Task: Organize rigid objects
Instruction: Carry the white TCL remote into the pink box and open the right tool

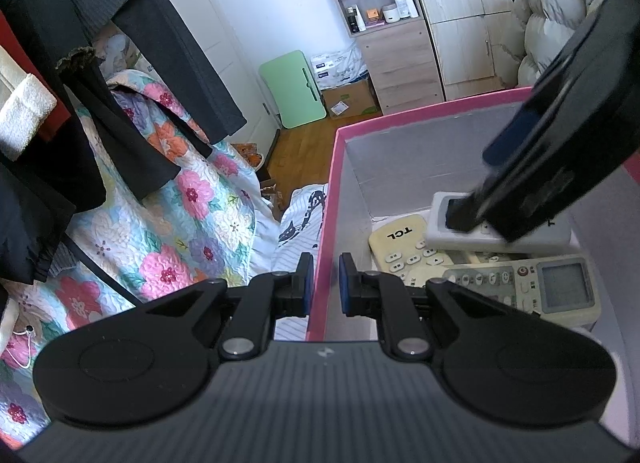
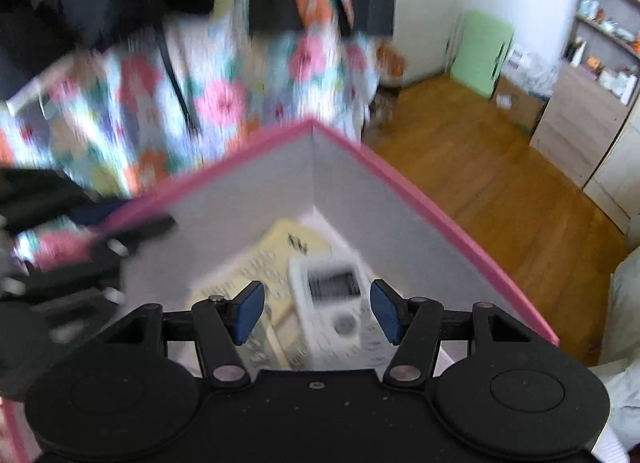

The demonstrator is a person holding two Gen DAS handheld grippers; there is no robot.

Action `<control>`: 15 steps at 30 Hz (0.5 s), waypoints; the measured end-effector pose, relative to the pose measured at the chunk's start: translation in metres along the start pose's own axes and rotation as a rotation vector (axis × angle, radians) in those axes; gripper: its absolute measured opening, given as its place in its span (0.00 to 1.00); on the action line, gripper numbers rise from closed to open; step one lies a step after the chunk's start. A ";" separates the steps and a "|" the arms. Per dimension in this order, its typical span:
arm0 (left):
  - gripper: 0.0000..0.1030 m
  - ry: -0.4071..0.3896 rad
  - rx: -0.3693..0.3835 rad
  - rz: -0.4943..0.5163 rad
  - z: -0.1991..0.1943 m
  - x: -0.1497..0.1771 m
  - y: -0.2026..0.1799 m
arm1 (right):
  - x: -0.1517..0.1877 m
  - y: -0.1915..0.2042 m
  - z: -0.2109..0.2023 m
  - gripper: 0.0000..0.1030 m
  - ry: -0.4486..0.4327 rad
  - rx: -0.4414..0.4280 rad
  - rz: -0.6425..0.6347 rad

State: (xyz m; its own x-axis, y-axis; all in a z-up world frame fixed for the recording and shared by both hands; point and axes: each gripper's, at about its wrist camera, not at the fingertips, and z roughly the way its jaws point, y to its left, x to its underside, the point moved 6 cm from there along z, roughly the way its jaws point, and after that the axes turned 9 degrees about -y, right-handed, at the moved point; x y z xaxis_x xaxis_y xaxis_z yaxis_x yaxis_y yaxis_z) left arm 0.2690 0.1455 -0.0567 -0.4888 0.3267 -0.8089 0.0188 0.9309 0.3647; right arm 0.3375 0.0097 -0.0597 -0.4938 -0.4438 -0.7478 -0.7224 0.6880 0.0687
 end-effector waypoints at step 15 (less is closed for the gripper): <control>0.12 -0.009 -0.014 0.013 -0.001 0.000 -0.002 | 0.064 -0.023 -0.156 0.67 -0.309 0.116 0.145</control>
State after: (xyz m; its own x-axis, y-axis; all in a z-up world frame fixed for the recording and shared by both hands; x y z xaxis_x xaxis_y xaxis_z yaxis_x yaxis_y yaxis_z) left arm 0.2680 0.1432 -0.0575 -0.4808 0.3398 -0.8083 0.0122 0.9243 0.3814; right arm 0.2465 -0.1239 -0.0063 -0.4049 -0.1547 -0.9012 -0.5872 0.7995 0.1265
